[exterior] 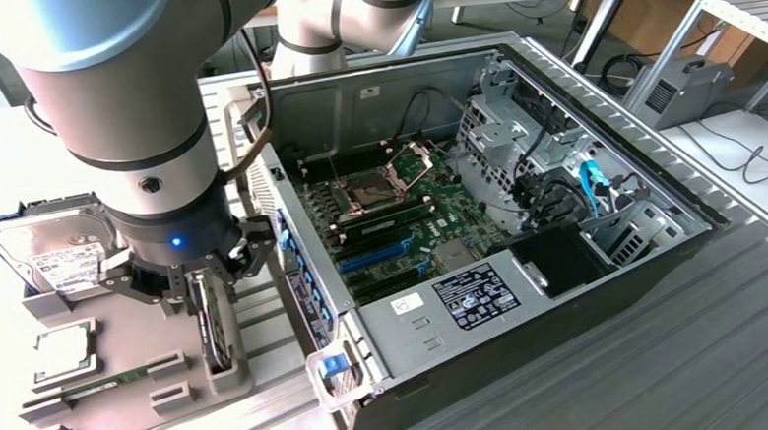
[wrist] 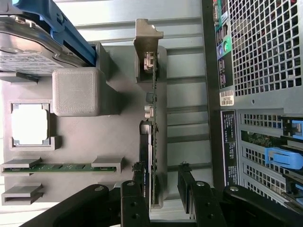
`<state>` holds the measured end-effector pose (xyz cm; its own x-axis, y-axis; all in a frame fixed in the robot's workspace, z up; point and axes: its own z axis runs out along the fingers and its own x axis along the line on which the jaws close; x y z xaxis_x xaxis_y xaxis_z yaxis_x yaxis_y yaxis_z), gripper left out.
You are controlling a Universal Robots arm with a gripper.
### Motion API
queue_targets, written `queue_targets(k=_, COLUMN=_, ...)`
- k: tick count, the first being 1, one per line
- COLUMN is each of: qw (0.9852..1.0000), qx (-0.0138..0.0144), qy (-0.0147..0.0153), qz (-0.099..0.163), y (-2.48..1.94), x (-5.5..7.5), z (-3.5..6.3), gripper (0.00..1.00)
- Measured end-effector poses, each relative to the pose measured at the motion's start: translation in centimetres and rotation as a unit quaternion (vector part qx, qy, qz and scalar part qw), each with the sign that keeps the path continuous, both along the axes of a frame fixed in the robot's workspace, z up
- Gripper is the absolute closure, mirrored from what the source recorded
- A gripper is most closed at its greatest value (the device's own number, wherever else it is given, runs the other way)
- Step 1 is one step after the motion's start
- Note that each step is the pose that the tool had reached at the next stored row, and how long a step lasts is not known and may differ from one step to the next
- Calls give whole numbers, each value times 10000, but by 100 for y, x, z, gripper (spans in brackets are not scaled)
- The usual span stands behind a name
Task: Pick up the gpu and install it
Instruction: 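Pick up the gpu and move the gpu toward the slot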
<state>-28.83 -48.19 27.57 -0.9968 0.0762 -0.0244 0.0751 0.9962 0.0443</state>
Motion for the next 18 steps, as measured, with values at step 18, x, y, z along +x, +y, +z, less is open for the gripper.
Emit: queue_targets(k=18, qw=10000, qx=-5, qy=-1, qz=0, y=0, x=-75, z=-10, gripper=58)
